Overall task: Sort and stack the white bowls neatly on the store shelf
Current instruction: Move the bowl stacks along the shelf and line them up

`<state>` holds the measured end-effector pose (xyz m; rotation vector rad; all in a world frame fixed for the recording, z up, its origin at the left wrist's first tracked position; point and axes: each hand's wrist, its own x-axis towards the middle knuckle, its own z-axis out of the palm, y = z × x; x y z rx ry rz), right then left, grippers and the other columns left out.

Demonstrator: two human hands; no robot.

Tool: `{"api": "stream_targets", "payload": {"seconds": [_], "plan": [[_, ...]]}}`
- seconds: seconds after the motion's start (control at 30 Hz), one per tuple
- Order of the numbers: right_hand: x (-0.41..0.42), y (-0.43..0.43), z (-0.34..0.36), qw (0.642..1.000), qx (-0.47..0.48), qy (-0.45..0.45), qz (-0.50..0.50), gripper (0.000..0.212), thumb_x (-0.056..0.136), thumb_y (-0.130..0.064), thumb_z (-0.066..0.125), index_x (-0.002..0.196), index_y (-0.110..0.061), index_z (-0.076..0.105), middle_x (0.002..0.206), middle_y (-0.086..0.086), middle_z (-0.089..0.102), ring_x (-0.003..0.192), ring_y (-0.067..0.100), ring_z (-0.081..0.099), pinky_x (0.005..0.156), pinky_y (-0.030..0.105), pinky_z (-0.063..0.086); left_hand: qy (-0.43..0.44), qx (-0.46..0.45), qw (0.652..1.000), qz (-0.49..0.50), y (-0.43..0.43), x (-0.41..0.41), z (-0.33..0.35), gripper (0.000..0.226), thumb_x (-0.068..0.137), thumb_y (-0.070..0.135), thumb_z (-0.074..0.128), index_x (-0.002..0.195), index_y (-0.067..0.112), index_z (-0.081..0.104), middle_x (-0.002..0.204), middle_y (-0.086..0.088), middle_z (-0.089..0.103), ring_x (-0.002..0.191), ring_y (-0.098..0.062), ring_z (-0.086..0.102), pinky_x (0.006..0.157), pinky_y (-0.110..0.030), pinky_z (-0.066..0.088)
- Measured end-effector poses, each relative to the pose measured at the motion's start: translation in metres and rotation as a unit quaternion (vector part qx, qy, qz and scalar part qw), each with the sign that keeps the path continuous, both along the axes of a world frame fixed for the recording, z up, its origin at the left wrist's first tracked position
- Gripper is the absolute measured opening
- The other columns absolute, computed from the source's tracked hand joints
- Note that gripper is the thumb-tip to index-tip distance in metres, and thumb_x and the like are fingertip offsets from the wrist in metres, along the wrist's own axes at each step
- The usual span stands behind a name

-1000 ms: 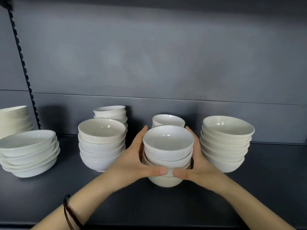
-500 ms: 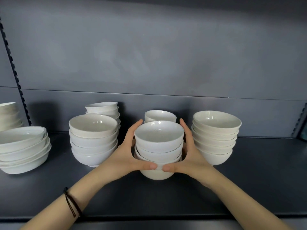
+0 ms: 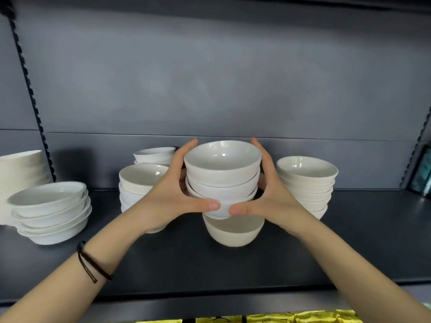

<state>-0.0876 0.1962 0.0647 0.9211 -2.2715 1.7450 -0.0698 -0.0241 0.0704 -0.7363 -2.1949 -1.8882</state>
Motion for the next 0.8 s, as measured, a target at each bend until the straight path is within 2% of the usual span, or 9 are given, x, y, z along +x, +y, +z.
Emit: {"api": "stream_targets", "payload": {"seconds": [0.1,0.2,0.27,0.3,0.37,0.43,0.6,0.73,0.8], "plan": [[0.015,-0.019,-0.001,1.000,0.007,-0.007,0.006,0.130,0.051,-0.021,0.093,0.144,-0.058,0.010,0.140,-0.032,0.040,0.126,-0.009,0.045,0.101,0.026,0.046,-0.002,-0.012,1.000,0.019,-0.019,0.020,0.005,0.114,0.059,-0.005,0.083,0.140,0.048,0.023,0.124,0.012,0.058,0.105,0.005,0.062,0.076,-0.014,0.052],[0.029,-0.040,-0.008,0.999,-0.002,-0.026,0.028,0.130,0.054,-0.012,0.092,0.142,-0.061,0.010,0.141,-0.030,0.038,0.124,-0.010,0.046,0.100,0.022,0.047,-0.015,-0.035,0.999,0.035,-0.041,0.042,0.001,0.118,0.057,-0.003,0.087,0.140,0.051,0.023,0.120,0.011,0.058,0.101,0.006,0.063,0.073,-0.015,0.053],[0.037,-0.054,-0.016,0.999,-0.005,-0.032,0.039,0.126,0.058,-0.006,0.092,0.138,-0.060,0.011,0.141,-0.026,0.037,0.124,-0.008,0.046,0.093,0.015,0.048,-0.027,-0.039,0.998,0.045,-0.054,0.053,-0.005,0.117,0.058,-0.004,0.086,0.140,0.052,0.022,0.120,0.011,0.057,0.100,0.006,0.063,0.074,-0.013,0.052],[0.040,-0.061,-0.020,0.999,-0.005,-0.033,0.043,0.125,0.058,-0.007,0.091,0.138,-0.060,0.011,0.141,-0.025,0.037,0.124,-0.006,0.046,0.091,0.015,0.049,-0.033,-0.038,0.998,0.049,-0.060,0.057,-0.010,0.117,0.059,-0.006,0.084,0.141,0.050,0.022,0.121,0.012,0.058,0.101,0.006,0.062,0.075,-0.013,0.052],[0.044,-0.072,-0.032,0.998,0.001,-0.034,0.052,0.127,0.056,-0.011,0.092,0.140,-0.058,0.010,0.142,-0.025,0.038,0.128,-0.002,0.045,0.096,0.022,0.050,-0.040,-0.036,0.997,0.049,-0.071,0.064,-0.019,0.119,0.058,-0.005,0.085,0.142,0.049,0.020,0.123,0.014,0.057,0.106,0.005,0.061,0.080,-0.015,0.052],[0.048,-0.081,-0.044,0.998,-0.001,-0.039,0.057,0.126,0.058,-0.007,0.092,0.140,-0.057,0.010,0.142,-0.025,0.040,0.129,-0.003,0.044,0.098,0.024,0.049,-0.045,-0.034,0.997,0.047,-0.082,0.068,-0.031,0.120,0.055,-0.001,0.086,0.140,0.052,0.021,0.127,0.013,0.057,0.113,0.001,0.058,0.085,-0.018,0.052],[0.053,-0.097,-0.065,0.997,-0.001,-0.059,0.050,0.123,0.056,-0.012,0.093,0.139,-0.056,0.014,0.142,-0.021,0.043,0.131,0.001,0.044,0.104,0.031,0.047,-0.073,-0.014,0.996,0.045,-0.095,0.070,-0.056,0.122,0.052,0.005,0.090,0.138,0.055,0.020,0.129,0.008,0.059,0.118,-0.004,0.057,0.088,-0.022,0.053],[0.051,-0.100,-0.073,0.997,0.007,-0.060,0.038,0.123,0.053,-0.019,0.094,0.139,-0.055,0.014,0.142,-0.025,0.040,0.132,-0.004,0.041,0.104,0.026,0.045,-0.068,-0.006,0.997,0.048,-0.097,0.069,-0.070,0.130,0.044,0.023,0.095,0.141,0.057,0.016,0.135,0.018,0.053,0.127,-0.005,0.050,0.102,-0.032,0.047],[0.050,-0.100,-0.072,0.998,0.016,-0.057,0.034,0.124,0.054,-0.018,0.094,0.140,-0.054,0.012,0.143,-0.026,0.037,0.133,-0.005,0.038,0.105,0.022,0.043,-0.066,0.000,0.997,0.045,-0.093,0.071,-0.074,0.131,0.044,0.026,0.094,0.144,0.052,0.013,0.137,0.023,0.049,0.128,-0.001,0.047,0.101,-0.028,0.047]]}}
